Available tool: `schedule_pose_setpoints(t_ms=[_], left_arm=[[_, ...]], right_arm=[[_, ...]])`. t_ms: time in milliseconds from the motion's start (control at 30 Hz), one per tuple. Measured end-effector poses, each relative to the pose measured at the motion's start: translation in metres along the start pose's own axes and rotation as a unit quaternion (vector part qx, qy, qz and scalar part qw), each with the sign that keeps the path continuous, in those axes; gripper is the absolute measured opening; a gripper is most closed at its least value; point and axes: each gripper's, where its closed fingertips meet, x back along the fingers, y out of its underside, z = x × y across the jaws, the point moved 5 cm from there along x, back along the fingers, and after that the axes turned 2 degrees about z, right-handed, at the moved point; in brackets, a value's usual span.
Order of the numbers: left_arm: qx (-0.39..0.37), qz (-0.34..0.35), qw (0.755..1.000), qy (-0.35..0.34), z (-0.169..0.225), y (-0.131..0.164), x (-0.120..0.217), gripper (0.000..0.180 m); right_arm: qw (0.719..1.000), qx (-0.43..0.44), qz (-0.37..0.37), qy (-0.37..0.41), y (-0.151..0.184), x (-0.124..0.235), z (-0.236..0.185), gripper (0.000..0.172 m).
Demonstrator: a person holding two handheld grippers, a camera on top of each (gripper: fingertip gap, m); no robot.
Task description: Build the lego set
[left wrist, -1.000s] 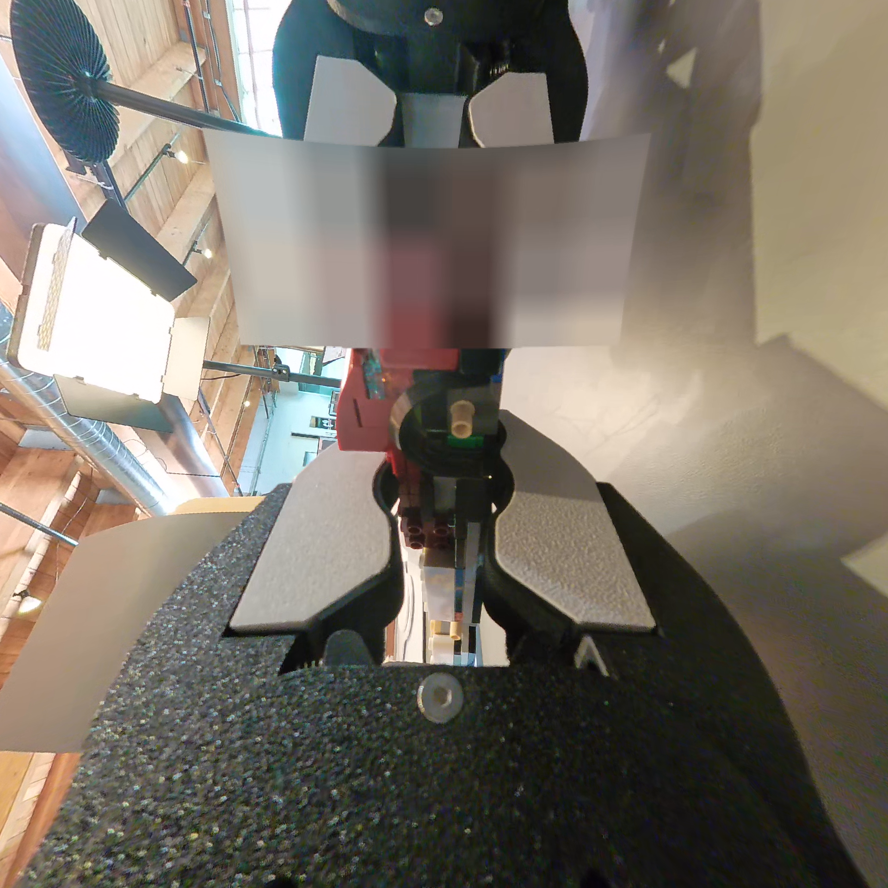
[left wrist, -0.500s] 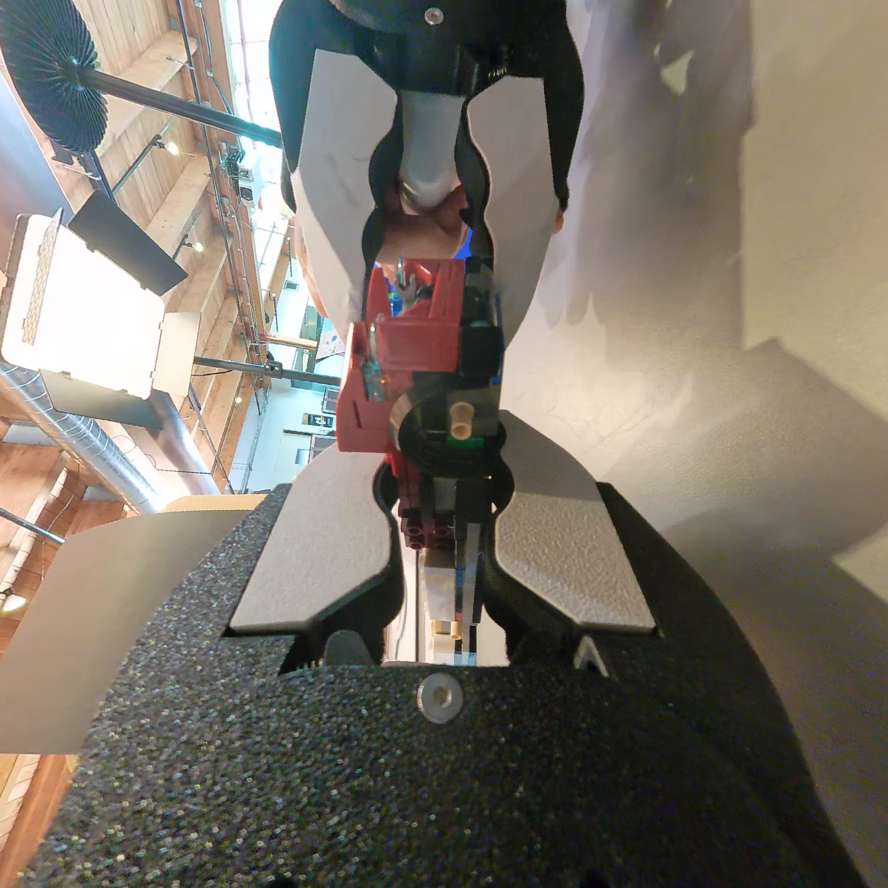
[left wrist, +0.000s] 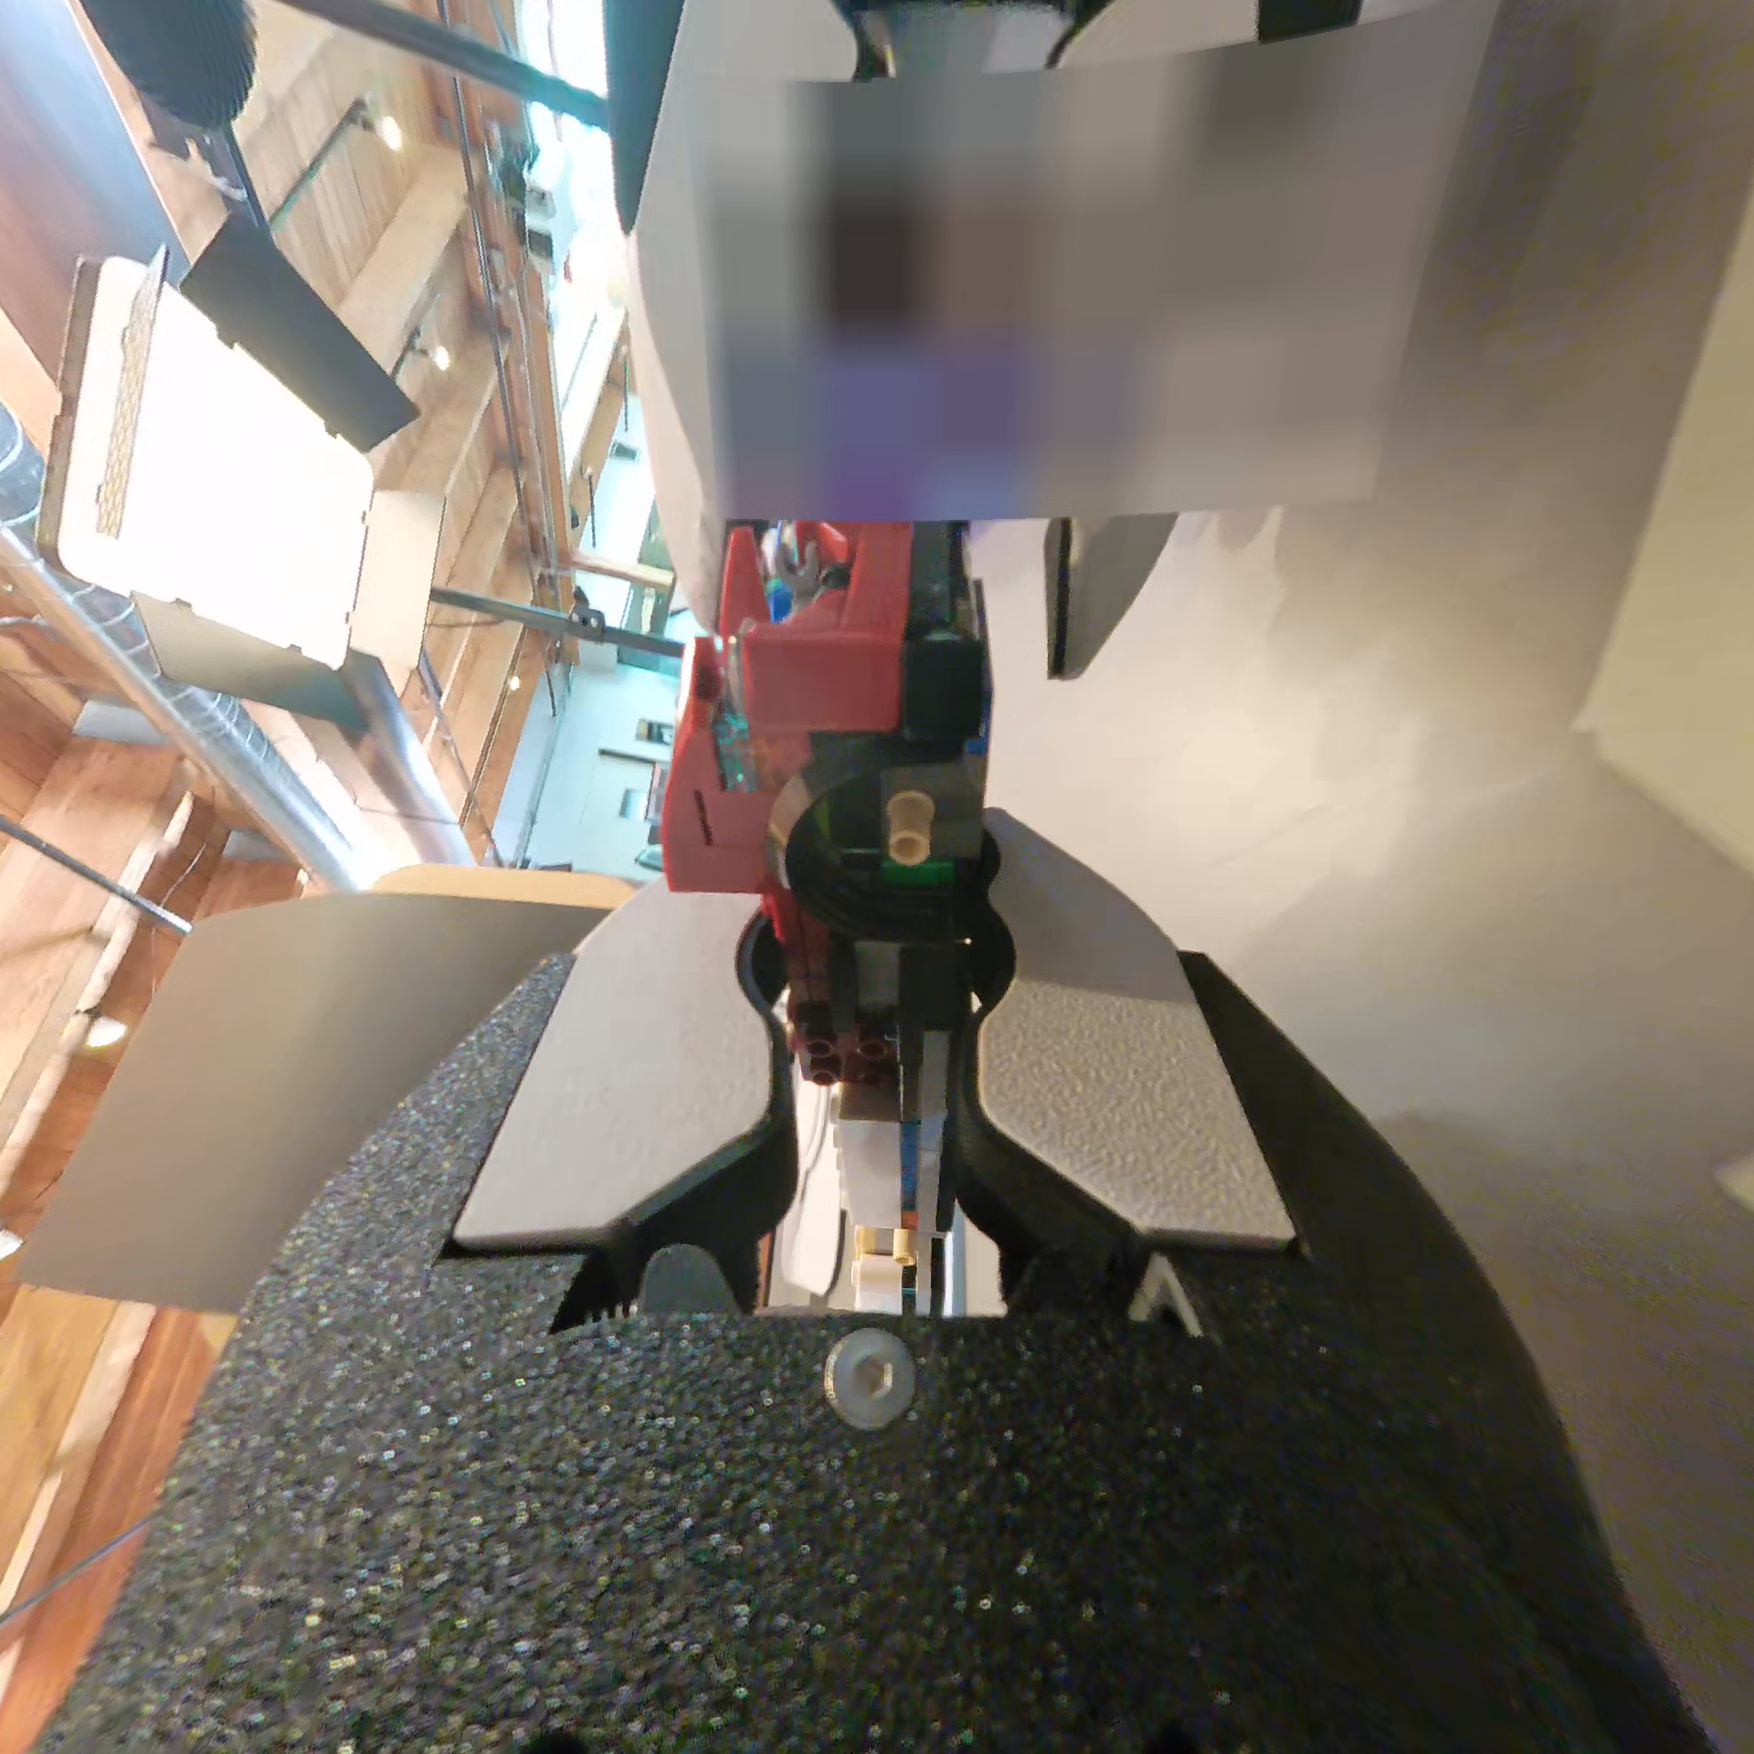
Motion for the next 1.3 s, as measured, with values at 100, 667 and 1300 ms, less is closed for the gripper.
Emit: schedule_pose_setpoints(t_ms=[100,667,1300], left_arm=[[0.001,-0.041,0.999,-0.007,-0.004,0.007,-0.003,0.036],[-0.035,-0.109,0.993,0.019,0.004,0.010,-0.009,0.036],[-0.043,-0.123,0.991,0.018,0.002,0.007,-0.009,0.036]], right_arm=[[0.999,-0.004,-0.027,0.024,0.002,-0.002,0.005,0.054],[0.991,-0.007,-0.132,0.009,0.010,-0.016,0.000,0.051],[0.988,0.039,-0.150,0.019,0.016,-0.016,-0.001,0.043]])
